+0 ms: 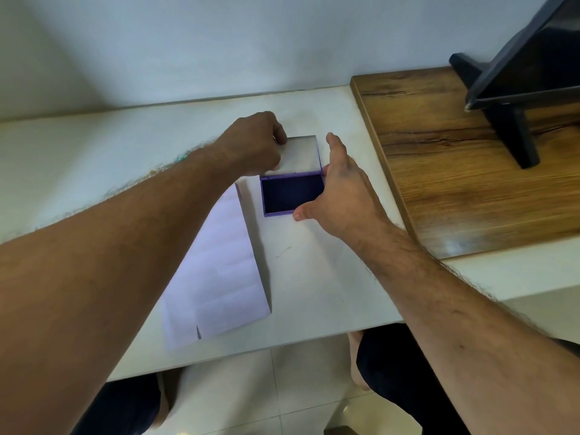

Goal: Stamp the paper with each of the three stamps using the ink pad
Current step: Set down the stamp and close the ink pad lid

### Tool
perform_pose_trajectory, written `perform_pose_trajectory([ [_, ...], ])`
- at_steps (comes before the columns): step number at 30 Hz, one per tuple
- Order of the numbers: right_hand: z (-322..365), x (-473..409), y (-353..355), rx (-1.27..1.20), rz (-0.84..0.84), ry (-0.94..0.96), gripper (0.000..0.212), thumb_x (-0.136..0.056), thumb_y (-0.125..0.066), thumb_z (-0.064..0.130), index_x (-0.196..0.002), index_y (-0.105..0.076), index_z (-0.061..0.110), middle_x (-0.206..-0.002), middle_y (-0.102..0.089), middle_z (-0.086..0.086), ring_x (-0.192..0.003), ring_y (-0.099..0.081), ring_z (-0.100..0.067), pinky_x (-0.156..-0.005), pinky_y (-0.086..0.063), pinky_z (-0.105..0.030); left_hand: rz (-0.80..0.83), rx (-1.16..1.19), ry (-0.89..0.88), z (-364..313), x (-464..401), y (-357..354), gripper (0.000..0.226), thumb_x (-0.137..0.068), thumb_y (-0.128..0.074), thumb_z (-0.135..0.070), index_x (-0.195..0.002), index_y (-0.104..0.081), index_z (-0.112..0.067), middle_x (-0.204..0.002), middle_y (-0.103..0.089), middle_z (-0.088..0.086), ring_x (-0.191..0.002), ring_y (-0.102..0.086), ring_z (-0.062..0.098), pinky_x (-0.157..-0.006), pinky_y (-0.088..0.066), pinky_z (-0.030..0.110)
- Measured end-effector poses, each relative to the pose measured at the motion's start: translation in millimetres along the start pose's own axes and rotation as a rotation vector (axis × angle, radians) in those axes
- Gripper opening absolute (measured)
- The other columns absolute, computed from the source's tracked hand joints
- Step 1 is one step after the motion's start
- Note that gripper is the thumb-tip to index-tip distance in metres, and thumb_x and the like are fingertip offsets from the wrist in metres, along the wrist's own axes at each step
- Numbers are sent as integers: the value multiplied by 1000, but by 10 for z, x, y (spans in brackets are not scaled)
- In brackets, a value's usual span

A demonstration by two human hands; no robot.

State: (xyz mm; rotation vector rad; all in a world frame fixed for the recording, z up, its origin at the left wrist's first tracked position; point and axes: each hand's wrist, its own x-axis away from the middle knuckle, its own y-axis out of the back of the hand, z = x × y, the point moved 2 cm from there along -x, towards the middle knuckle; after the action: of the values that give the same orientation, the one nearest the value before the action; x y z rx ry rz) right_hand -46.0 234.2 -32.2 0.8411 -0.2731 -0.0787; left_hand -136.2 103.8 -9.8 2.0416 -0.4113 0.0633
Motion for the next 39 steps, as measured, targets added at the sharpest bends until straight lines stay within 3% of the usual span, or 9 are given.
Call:
perform_pose_trajectory([
  [3, 6, 11, 20, -8, -7, 6, 129, -58, -92, 17, -152, -5, 26, -143, -41, -7, -128, -47, -28, -95, -50, -38, -38, 78, -44, 1, 86, 66, 54, -73, -77, -6, -117, -52, -23, -109, -63, 4, -92, -58, 20, -68, -42, 26],
  [6, 32, 45, 63, -5, -24, 29, 129, -58, -92, 16, -152, -5, 30, -147, -32, -8, -130, -43, -28, -93, -50, -37, -39, -21, -130, -26, 204, 116, 47, -74, -72, -6, -116, -63, -26, -103, -69, 4, -92, -62, 23, -74, -46, 27],
  [10, 27, 77, 66, -14, -47, 84, 113, -55, -93, 18, -145, -25, 29, -145, -39, -4, -125, -45, -24, -92, -50, -34, 2, -124, -177, -68, 381, 144, 36, -83, -62, -5, -113, -71, -24, -98, -73, 4, -89, -64, 23, -78, -54, 35],
  [16, 6, 86, 121, -3, -18, 58, 81, -60, -91, 20, -129, -48, 23, -124, -59, -1, -103, -52, -16, -83, -44, -24, 81, -245, -225, -60, 569, 69, 40, -90, -62, -24, -129, -61, -32, -113, -71, 1, -91, -60, 18, -80, -49, 31],
  [22, 39, 91, 193, 131, 37, 68, 73, -62, -91, 29, -126, -56, 23, -125, -61, -1, -111, -55, -19, -82, -40, -21, 178, -397, -323, -54, 648, -65, 62, -81, -68, -49, -136, -53, -27, -124, -59, 1, -111, -56, 19, -96, -47, 37],
  [26, 52, 77, 259, 194, 88, 96, 73, -63, -89, 34, -128, -56, 26, -126, -60, 1, -114, -53, -18, -81, -39, -22, 113, -344, -310, -6, 641, -108, 58, -77, -74, -43, -130, -56, -28, -124, -58, 1, -112, -54, 21, -96, -45, 35],
  [31, 72, 46, 251, 286, 102, 165, 73, -71, -84, 32, -136, -53, 23, -132, -60, -4, -122, -52, -22, -96, -40, -27, 97, -303, -218, 8, 584, -96, 73, -72, -79, -44, -137, -50, -25, -125, -61, 1, -115, -55, 22, -96, -43, 34],
  [39, 95, 5, 228, 281, 84, 123, 62, -71, -84, 26, -128, -60, 24, -121, -64, -6, -111, -56, -24, -92, -49, -32, 88, -231, -146, -27, 516, -89, 67, -68, -84, -38, -129, -58, -27, -123, -64, -4, -113, -56, 18, -94, -46, 32],
])
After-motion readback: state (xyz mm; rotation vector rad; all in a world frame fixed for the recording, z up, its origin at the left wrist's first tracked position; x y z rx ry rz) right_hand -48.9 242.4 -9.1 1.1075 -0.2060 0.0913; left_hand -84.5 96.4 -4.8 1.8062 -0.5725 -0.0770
